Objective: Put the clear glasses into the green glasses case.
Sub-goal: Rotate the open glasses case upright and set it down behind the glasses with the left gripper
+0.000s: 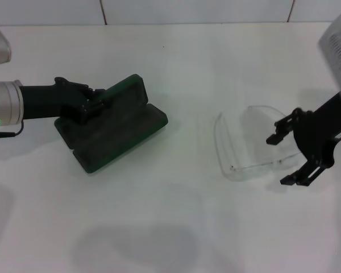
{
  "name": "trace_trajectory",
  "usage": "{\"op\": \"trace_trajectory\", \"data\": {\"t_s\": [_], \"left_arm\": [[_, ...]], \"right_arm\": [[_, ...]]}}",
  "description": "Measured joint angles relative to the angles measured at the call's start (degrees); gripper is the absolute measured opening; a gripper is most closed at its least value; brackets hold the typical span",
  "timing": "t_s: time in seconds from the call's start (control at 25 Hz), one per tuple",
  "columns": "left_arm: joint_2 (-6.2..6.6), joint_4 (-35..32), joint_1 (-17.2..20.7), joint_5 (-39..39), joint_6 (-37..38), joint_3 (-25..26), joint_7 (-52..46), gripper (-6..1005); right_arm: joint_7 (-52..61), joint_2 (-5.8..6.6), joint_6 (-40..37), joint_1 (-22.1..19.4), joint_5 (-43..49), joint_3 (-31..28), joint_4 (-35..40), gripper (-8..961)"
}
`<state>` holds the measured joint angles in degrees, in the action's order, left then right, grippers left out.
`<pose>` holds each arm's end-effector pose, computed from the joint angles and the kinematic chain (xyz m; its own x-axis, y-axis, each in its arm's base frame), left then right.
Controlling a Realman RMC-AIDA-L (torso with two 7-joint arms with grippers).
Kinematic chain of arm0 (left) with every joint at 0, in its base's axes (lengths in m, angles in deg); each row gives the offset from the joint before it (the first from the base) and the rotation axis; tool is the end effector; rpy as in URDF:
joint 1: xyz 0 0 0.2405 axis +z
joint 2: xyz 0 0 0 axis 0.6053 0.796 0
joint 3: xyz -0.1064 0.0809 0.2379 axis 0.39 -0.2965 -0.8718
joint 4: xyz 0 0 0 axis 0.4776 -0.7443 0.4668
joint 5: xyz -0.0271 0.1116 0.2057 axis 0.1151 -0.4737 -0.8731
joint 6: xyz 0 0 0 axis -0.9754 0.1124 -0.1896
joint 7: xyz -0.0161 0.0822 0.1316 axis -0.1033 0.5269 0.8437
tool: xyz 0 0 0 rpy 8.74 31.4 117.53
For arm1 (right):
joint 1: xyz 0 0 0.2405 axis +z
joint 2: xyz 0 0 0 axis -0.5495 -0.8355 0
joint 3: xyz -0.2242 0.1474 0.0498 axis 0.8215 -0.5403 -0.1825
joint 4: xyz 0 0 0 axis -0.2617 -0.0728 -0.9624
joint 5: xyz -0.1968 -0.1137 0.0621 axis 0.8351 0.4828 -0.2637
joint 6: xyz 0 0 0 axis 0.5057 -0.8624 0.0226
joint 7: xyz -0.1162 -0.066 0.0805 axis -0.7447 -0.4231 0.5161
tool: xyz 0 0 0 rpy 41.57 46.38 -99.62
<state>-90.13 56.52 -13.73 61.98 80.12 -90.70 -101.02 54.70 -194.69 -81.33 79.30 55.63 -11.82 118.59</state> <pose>-0.3077 0.4113 -0.0012 0.8807 0.3511 0.3179 0.4571 -0.8059 -0.3764 0.1910 0.4072 -0.0084 0.9462 0.1619 0.2801 0.1479 -0.9865 0.0707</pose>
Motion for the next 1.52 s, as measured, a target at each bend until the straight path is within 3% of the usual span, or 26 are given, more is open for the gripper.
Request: {"op": "trace_trajectory", "data": {"t_s": [0.24, 0.44, 0.84, 1.2, 1.32, 1.52], "left_arm": [[0.02, 0.0, 0.01, 0.17, 0.02, 0.0, 0.0, 195], [0.02, -0.03, 0.01, 1.26, 0.53, 0.0, 0.55, 196], [0.18, -3.79, -2.9, 1.28, 1.33, 0.0, 4.5, 198], [-0.11, -7.29, -6.71, -3.91, 1.13, 0.0, 9.58, 200], [-0.2, -7.58, -6.4, -4.49, 1.29, 0.0, 12.47, 200], [-0.17, -8.45, -5.81, -4.47, 1.42, 0.0, 17.06, 201]], "right_arm": [[2.48, -0.52, 4.57, 0.34, 1.67, 8.05, 0.21, 857], [2.58, -0.46, 5.81, -0.26, 0.57, 6.66, 1.12, 855], [-3.22, 0.05, 2.44, -5.14, -6.43, -6.77, 5.72, 851], [-4.02, 0.41, 1.89, -9.49, -8.12, -13.06, 8.3, 848], [-4.7, 0.35, 1.52, -11.45, -10.58, -17.81, 9.4, 847], [-4.87, 0.09, -1.38, -14.96, -18.79, -30.5, 9.59, 845]]}}
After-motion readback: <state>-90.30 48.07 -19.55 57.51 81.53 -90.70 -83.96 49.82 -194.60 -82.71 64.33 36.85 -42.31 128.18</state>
